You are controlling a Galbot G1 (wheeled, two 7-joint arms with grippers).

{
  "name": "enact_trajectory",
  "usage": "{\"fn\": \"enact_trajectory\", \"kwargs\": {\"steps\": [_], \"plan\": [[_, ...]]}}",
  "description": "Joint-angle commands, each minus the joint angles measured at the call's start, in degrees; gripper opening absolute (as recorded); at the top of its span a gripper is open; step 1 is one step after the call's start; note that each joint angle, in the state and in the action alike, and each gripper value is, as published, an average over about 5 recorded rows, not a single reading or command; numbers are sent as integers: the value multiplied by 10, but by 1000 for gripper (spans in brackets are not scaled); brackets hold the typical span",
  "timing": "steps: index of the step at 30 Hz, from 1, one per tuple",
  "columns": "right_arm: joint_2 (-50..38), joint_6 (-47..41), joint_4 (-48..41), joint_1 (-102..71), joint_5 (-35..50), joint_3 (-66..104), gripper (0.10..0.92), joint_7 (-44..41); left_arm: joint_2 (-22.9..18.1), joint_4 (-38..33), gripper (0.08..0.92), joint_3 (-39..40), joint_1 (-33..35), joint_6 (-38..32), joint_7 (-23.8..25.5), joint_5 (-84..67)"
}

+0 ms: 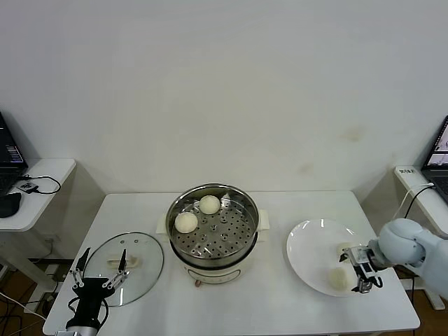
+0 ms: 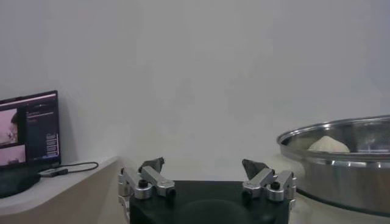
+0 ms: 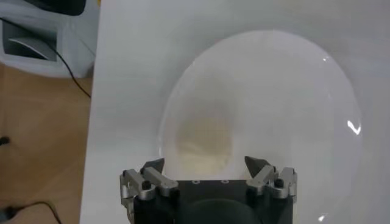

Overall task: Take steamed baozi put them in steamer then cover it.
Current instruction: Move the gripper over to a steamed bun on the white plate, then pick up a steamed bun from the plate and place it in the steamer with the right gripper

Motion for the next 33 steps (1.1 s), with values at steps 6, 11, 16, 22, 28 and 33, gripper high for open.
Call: {"fn": "enact_trajectory", "kwargs": {"steps": [6,11,16,22,28,33], "plan": [[30,-4,-29,-17,-5,11,787,6,-1,3,823,2,-2,0,0,1],[28,-8,-29,-18,-6,10,740,1,-2,3,823,2,-2,0,0,1],[26,-13,-27,-17,-5,10,692,-3,-3,1,823,2,-1,0,0,1],[26,-16,-27,-16,-3,11,622,-8,-4,-1,823,3,0,0,0,1],[19,-18,-22,4,6,11,588,-14,-3,-2,823,2,1,0,0,1],[8,-24,-7,92,42,-26,589,-22,-1,-3,823,3,0,0,0,1]]}}
